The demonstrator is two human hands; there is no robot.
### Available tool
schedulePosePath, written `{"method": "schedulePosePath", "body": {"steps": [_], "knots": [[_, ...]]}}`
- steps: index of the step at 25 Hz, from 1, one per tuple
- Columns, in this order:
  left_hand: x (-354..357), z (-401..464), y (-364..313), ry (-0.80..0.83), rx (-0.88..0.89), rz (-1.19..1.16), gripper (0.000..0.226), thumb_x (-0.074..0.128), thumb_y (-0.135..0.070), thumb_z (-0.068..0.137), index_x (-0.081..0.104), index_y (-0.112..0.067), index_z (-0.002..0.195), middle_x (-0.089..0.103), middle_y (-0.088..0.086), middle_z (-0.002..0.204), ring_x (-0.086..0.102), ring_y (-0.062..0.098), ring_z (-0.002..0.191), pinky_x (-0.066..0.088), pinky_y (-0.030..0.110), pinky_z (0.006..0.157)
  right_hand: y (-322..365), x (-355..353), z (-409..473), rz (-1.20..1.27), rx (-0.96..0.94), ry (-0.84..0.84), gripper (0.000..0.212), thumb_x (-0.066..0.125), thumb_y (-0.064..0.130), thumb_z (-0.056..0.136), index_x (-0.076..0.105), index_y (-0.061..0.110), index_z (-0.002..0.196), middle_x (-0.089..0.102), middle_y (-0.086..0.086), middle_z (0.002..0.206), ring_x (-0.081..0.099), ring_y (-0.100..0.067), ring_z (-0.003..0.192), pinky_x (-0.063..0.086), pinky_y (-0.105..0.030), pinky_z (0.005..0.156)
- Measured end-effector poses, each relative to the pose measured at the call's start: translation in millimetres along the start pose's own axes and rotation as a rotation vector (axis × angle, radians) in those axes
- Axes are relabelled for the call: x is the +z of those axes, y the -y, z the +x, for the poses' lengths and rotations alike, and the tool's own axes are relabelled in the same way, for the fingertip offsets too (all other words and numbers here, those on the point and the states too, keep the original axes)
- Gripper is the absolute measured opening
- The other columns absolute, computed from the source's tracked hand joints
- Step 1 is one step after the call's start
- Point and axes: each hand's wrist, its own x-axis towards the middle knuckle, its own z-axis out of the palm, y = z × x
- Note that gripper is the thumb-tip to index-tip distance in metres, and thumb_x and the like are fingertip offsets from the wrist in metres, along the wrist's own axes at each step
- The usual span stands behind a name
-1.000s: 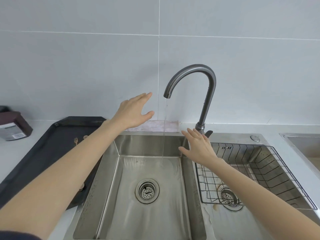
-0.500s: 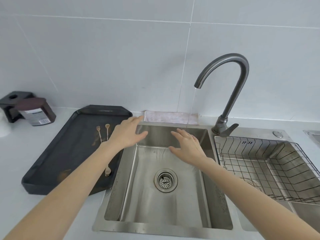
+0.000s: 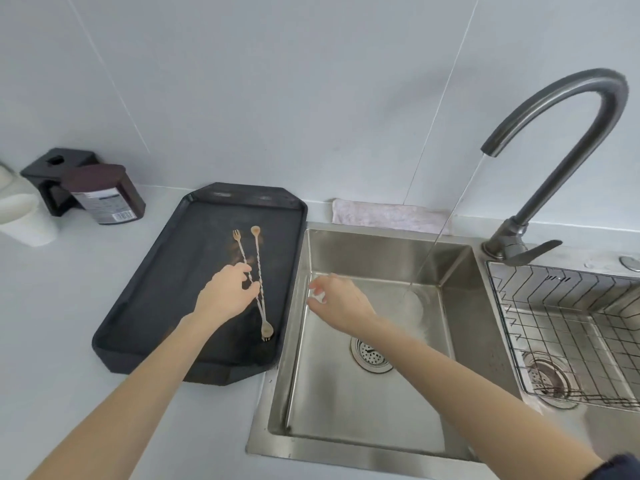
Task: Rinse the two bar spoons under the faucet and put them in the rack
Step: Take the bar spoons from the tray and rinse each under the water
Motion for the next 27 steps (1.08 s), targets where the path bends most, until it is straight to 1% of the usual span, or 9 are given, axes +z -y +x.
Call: {"method": "schedulePosePath", "body": {"steps": [5, 7, 10, 12, 16, 21, 24, 25, 27], "knots": [[14.2, 11.5, 18.5, 0.055, -0.114, -0.044, 0.029, 0.050, -0.030, 0.090, 0.059, -0.007, 0.106, 0.066, 0.012, 0.110, 0.061, 0.029, 0.101, 0.046, 0.037, 0.091, 28.8, 29.1, 22.1, 0.039, 0.021, 0.081, 0.028, 0.048, 0.018, 0.090, 0.063, 0.009, 0.112, 0.064, -0.010, 0.116, 0.058, -0.031, 0.107, 0.051, -0.039, 0.090], [20.9, 15.4, 20.7, 0.103, -0.130, -0.053, 0.030, 0.051, -0.033, 0.089, 0.062, -0.007, 0.099, 0.069, 0.012, 0.097, 0.064, 0.028, 0.091, 0.048, 0.035, 0.088, 36.6, 40.7, 32.1, 0.011, 0.036, 0.103, 0.026, 0.048, 0.018, 0.090, 0.066, 0.008, 0.106, 0.065, -0.012, 0.111, 0.060, -0.033, 0.103, 0.053, -0.041, 0.087], [29.3, 20.4, 24.8, 0.140, -0.163, -0.100, 0.026, 0.053, -0.034, 0.087, 0.062, -0.010, 0.080, 0.061, 0.003, 0.063, 0.063, 0.026, 0.075, 0.051, 0.033, 0.080, 44.8, 56.6, 43.9, -0.104, 0.038, 0.142, 0.026, 0.049, 0.023, 0.091, 0.061, 0.005, 0.106, 0.059, -0.013, 0.115, 0.058, -0.034, 0.105, 0.049, -0.039, 0.084], [32.7, 23.0, 25.9, 0.146, -0.159, -0.123, 0.025, 0.055, -0.032, 0.087, 0.057, -0.014, 0.069, 0.054, -0.002, 0.054, 0.059, 0.023, 0.067, 0.052, 0.031, 0.074, 48.2, 63.6, 47.1, -0.210, 0.016, 0.163, 0.030, 0.049, 0.028, 0.093, 0.057, 0.004, 0.109, 0.057, -0.013, 0.117, 0.057, -0.035, 0.107, 0.046, -0.038, 0.084], [34.9, 25.4, 27.5, 0.149, -0.161, -0.142, 0.022, 0.058, -0.028, 0.085, 0.059, -0.016, 0.066, 0.053, -0.002, 0.049, 0.052, 0.011, 0.048, 0.044, 0.022, 0.053, 51.8, 74.2, 48.6, -0.314, 0.008, 0.149, 0.033, 0.048, 0.028, 0.093, 0.052, 0.004, 0.116, 0.057, -0.013, 0.120, 0.057, -0.034, 0.109, 0.044, -0.037, 0.085], [39.0, 29.4, 22.8, 0.168, -0.208, -0.246, 0.030, 0.058, -0.022, 0.085, 0.059, -0.019, 0.055, 0.059, 0.002, 0.051, 0.056, 0.011, 0.048, 0.053, 0.026, 0.063, 48.3, 72.9, 51.4, -0.236, 0.073, 0.134, 0.023, 0.046, 0.017, 0.091, 0.059, 0.004, 0.105, 0.063, -0.015, 0.112, 0.060, -0.034, 0.105, 0.037, -0.032, 0.071], [39.0, 26.1, 20.6, 0.160, -0.203, -0.303, 0.026, 0.058, -0.024, 0.085, 0.059, -0.020, 0.059, 0.062, 0.003, 0.055, 0.060, 0.018, 0.057, 0.055, 0.031, 0.072, 45.3, 69.5, 49.0, -0.132, 0.121, 0.143, 0.011, 0.046, 0.016, 0.089, 0.056, 0.012, 0.086, 0.063, -0.015, 0.097, 0.062, -0.035, 0.100, 0.035, -0.031, 0.069], [38.1, 25.1, 19.9, 0.154, -0.196, -0.331, 0.024, 0.058, -0.024, 0.084, 0.060, -0.020, 0.060, 0.063, 0.005, 0.058, 0.062, 0.020, 0.062, 0.055, 0.030, 0.070, 44.8, 67.9, 47.5, -0.088, 0.135, 0.144, 0.011, 0.047, 0.019, 0.088, 0.054, 0.012, 0.082, 0.061, -0.014, 0.091, 0.062, -0.035, 0.099, 0.036, -0.030, 0.069], [35.9, 22.9, 18.0, 0.139, -0.192, -0.402, 0.018, 0.058, -0.023, 0.085, 0.063, -0.015, 0.069, 0.065, 0.005, 0.067, 0.063, 0.018, 0.064, 0.053, 0.021, 0.055, 44.2, 64.6, 44.1, -0.005, 0.153, 0.139, 0.019, 0.050, 0.025, 0.087, 0.060, 0.009, 0.085, 0.065, -0.014, 0.093, 0.061, -0.035, 0.093, 0.040, -0.031, 0.069]]}}
